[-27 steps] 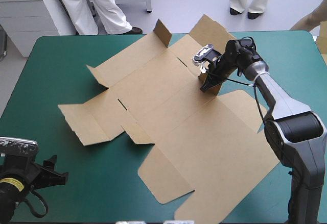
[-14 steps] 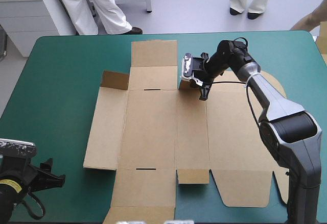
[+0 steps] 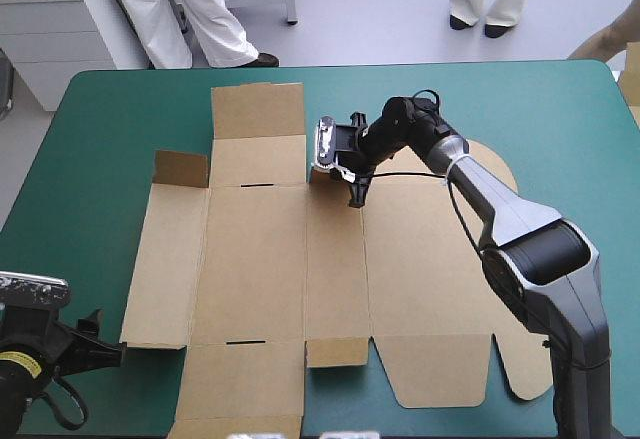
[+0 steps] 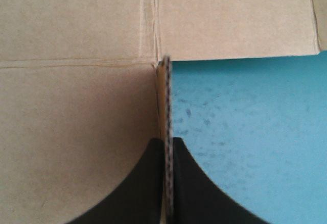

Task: Fold the box

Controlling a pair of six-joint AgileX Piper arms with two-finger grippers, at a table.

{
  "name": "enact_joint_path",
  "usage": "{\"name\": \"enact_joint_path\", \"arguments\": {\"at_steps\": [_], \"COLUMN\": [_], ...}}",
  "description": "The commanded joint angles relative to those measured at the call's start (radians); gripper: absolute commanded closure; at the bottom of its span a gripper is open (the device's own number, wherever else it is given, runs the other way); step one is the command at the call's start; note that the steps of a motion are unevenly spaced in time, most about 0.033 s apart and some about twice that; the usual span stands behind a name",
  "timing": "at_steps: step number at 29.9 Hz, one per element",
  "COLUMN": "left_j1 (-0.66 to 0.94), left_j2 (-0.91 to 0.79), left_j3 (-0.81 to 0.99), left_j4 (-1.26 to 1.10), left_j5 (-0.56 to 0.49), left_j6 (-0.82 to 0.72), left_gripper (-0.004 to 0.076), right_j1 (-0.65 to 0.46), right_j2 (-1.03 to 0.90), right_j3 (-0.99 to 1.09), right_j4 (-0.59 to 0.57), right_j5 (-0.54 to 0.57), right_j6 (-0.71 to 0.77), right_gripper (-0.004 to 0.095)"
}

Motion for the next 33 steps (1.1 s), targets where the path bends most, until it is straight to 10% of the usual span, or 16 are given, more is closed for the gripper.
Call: {"name": "enact_joint_path", "arguments": {"at_steps": [1, 10, 33], "left_j1": [-0.001, -0.001, -0.001], "left_j2": [0.010, 0.030, 0.400], "left_j3": [-0.033, -0.033, -0.302], "left_j4": [0.005, 0.002, -0.058], "left_j5": [-0.054, -0.029, -0.120], "left_j6": [0.000, -0.022, -0.041], "left_gripper": [0.0337, 0.0337, 0.0337], "right_j1": [-0.008, -0.010, -0.310], "right_j2": [-0.063, -0.070, -0.315], "right_j3": [-0.037, -0.040, -0.169], "right_j4": [0.036, 0.036, -0.013], "right_j5": [-0.037, -0.031, 0.315], "right_j6": [0.048, 0.133, 0.665], "right_gripper": [0.0874, 0.0364, 0.0355]}}
